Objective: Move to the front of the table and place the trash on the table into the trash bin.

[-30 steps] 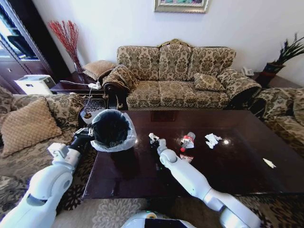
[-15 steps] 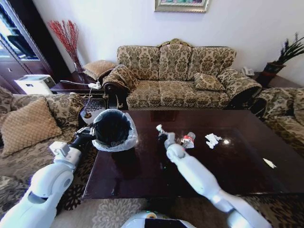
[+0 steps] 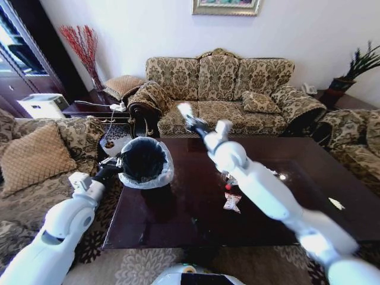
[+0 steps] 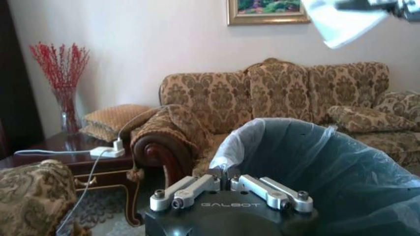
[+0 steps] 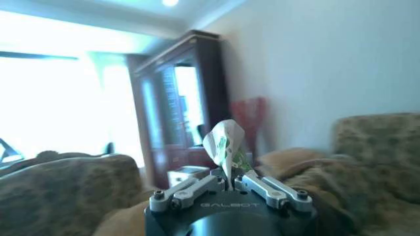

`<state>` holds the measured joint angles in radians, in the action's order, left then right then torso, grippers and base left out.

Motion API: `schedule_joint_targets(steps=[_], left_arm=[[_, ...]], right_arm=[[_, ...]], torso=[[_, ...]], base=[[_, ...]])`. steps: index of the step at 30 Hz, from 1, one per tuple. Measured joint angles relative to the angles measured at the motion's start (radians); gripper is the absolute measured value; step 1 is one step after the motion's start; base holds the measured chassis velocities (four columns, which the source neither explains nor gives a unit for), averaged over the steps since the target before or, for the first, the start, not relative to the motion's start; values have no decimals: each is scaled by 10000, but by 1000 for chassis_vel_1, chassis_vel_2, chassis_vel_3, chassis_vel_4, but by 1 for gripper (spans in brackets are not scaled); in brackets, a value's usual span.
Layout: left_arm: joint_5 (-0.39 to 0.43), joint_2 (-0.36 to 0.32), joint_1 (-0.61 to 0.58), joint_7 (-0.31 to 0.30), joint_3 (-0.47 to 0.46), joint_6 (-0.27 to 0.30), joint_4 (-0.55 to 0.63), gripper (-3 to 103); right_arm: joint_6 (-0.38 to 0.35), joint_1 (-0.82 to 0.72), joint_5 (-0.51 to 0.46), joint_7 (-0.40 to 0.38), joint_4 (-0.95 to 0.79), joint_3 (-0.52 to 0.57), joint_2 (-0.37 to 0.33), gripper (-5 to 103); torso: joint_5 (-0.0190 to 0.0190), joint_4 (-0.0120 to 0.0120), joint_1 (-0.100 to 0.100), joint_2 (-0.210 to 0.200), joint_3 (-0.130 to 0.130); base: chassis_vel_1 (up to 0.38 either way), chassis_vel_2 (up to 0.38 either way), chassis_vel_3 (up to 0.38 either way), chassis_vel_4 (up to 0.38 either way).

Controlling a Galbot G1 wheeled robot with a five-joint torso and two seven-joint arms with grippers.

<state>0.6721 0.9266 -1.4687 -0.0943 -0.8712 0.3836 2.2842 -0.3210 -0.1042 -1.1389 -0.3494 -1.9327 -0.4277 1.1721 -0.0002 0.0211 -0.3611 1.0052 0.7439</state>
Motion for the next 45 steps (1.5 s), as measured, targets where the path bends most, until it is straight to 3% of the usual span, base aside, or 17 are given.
schedule_joint_targets(steps=[5,12,16,19,20,22,24,29,33,35,36,38,40,45], left_arm=[[295,-186,126,-145,31,279,89,2],[425,-274,79,-153,-33,321,190,2],[438,-278,44,-151,-41,325,237,2],[432,-186,-59,-153,-42,328,332,2],[432,-186,-59,-153,-42,328,332,2],[422,-126,-135,-151,-42,328,403,2],[422,-116,-152,-149,-44,328,424,2],[421,-134,-174,-151,-80,334,489,2],[422,-115,-202,-152,-80,340,504,2],[408,-62,-245,-152,-80,340,536,2],[399,-21,-272,-152,-79,340,572,2],[396,3,-281,-153,-77,341,597,2],[379,73,-292,-161,-52,303,633,2],[366,110,-296,-196,-12,243,635,2]], right_arm=[[-276,608,-1984,-630,-823,-1402,229,0],[-606,87,-2250,-764,-1557,-1838,-537,0],[-847,-85,-1971,-1398,-1802,-1967,-719,-2],[-886,-173,-1419,-1527,-1735,-1993,-755,14],[-886,-173,-1419,-1527,-1735,-1993,-755,14],[-886,-158,-1269,-1528,-1715,-1997,-756,25],[-885,-143,-1255,-1532,-1714,-1997,-755,25],[-859,-93,-1207,-1538,-1693,-1963,-739,46],[-643,-93,-1127,-1563,-1725,-1559,-737,57],[-590,-101,-1076,-1672,-1746,-1018,-893,68],[-588,-152,-1057,-1679,-1746,-657,-1115,74],[-593,-217,-1023,-1680,-1741,-385,-1311,74],[-659,-748,-740,-1546,-1723,556,-2268,90],[-624,-2747,52,-1168,-1876,1902,-4054,98]], torso=[[-1,-4,1,0,0],[9,-11,2,0,0],[4,-11,1,0,-1],[0,-8,2,0,-1],[0,-8,2,0,-1],[1,-8,2,0,0],[1,-8,2,0,-1],[2,-8,2,0,-1],[4,-8,2,0,-1],[4,-6,2,0,-1],[4,-6,2,0,-1],[4,-5,1,0,-1],[5,-5,1,0,-1],[9,-10,0,0,-1]], base=[[0,0,0,0],[0,0,0,0],[0,0,0,0],[0,0,0,0],[0,0,0,0],[0,0,0,0],[0,0,0,0],[0,0,0,0],[0,0,0,0],[0,0,0,0],[0,0,0,0],[0,0,0,0],[0,0,0,0],[0,0,0,0]])
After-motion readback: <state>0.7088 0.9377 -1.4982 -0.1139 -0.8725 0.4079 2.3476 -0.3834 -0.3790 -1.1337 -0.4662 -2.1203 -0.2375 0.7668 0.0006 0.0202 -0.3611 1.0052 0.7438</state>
